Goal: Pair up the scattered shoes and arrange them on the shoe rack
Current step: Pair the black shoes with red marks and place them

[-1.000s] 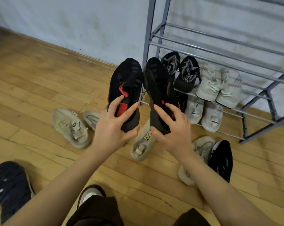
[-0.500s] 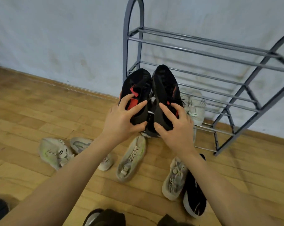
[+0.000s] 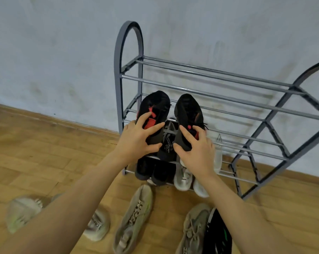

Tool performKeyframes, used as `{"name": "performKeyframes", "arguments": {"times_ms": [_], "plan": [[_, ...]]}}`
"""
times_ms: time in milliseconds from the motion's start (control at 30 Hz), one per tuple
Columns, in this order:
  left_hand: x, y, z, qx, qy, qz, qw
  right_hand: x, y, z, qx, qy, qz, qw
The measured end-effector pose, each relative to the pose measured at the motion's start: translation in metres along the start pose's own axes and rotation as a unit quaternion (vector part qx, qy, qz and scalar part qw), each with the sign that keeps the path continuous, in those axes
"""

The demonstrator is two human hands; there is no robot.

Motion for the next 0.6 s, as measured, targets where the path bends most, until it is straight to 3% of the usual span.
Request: {"name": "performKeyframes", "arguments": {"times_ms": [333,600], "plan": [[0.064,0.02,-0.038,0.001,0.036,-0.01,0.999,0.06,-0.012,-0.028,-0.028,0.011,-0.02,0.999],[0.046,0.011,-0.028,0.032,0.008,0.083,0.996,0.048,-0.014,-0.028,-0.056,0.018,-0.05,0.997]]}}
Point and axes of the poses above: each hand's wrist, its own x-axis towards the middle knuckle, its own z-axis out of the back of the hand, y = z × x, the point moved 7 cm from there along x, towards the middle knuckle, and after that the axes turned 14 degrees about x, right-handed, at the moved point
